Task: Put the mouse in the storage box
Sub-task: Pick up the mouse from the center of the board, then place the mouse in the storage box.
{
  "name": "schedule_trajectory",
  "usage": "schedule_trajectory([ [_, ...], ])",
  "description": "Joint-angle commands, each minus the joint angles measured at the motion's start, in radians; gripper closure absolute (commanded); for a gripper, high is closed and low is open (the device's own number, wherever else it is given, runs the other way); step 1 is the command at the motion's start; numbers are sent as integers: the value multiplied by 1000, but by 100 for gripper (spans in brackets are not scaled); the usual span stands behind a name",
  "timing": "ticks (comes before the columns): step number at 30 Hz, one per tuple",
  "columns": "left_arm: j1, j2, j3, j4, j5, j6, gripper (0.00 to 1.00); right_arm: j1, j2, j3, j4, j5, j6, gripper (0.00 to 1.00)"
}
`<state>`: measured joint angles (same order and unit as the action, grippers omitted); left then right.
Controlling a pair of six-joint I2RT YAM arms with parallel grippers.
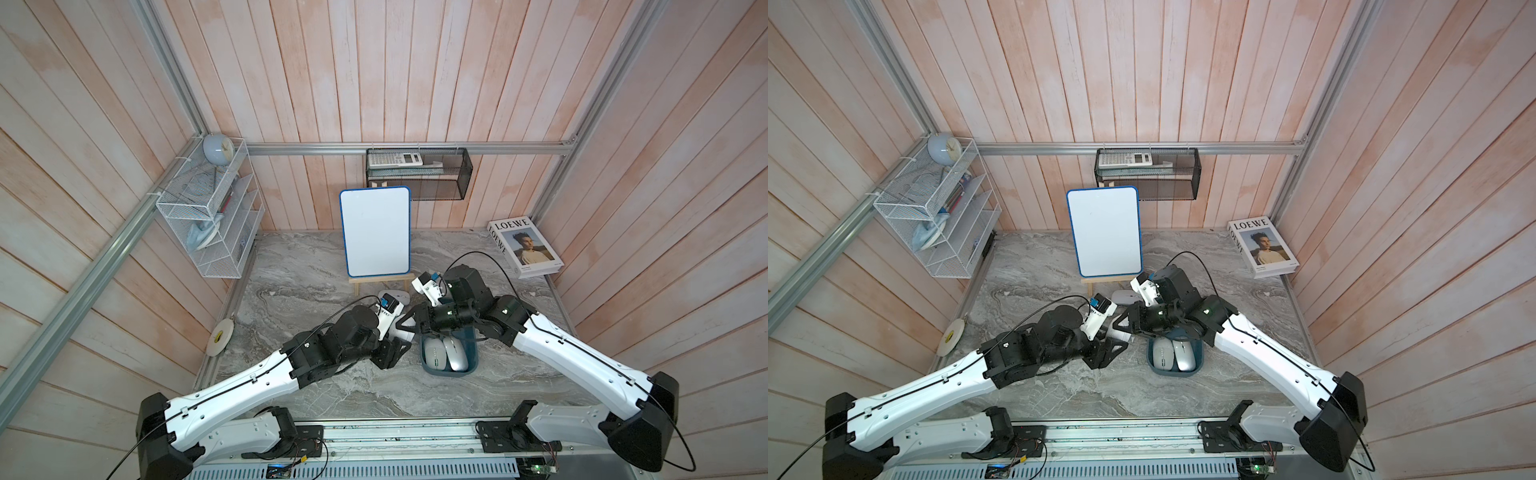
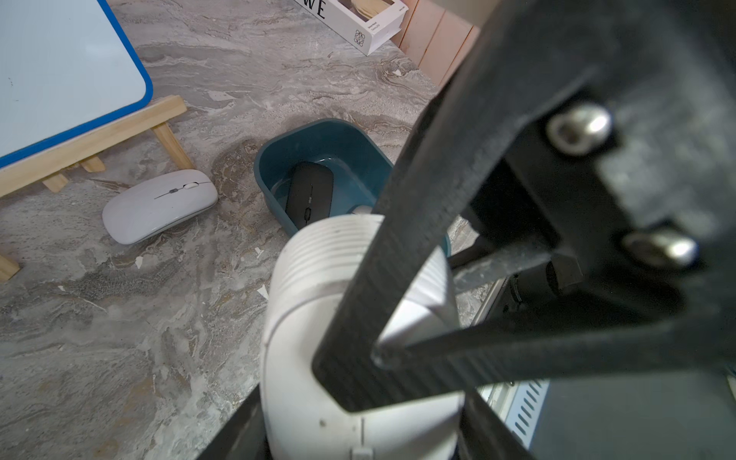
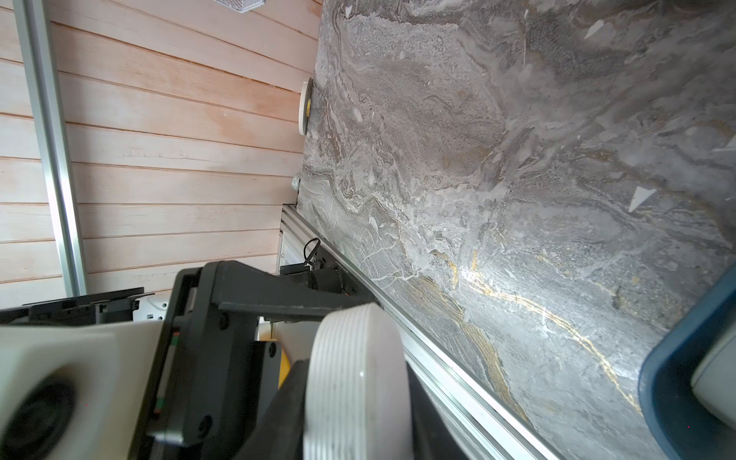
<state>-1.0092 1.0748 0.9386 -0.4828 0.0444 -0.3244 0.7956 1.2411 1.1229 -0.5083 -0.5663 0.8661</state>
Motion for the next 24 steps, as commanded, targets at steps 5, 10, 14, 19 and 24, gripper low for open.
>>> schedule_trajectory([
  [5,0,-26,-20,15,-39,6,0,-2,-11,-15,54,33,11,81],
  [10,0,-68,-32,5,-57,-5,0,-104,-13,-56,57,33,-22,81],
  [14,1,-102,-41,-33,-112,-18,0,-261,-50,-129,42,53,-87,81],
  [19,1,-150,-71,-44,-160,-36,0,-446,-108,-248,16,140,-187,81],
  [24,3,-177,-95,-17,-185,-40,0,-478,-103,-266,-54,280,-344,81],
])
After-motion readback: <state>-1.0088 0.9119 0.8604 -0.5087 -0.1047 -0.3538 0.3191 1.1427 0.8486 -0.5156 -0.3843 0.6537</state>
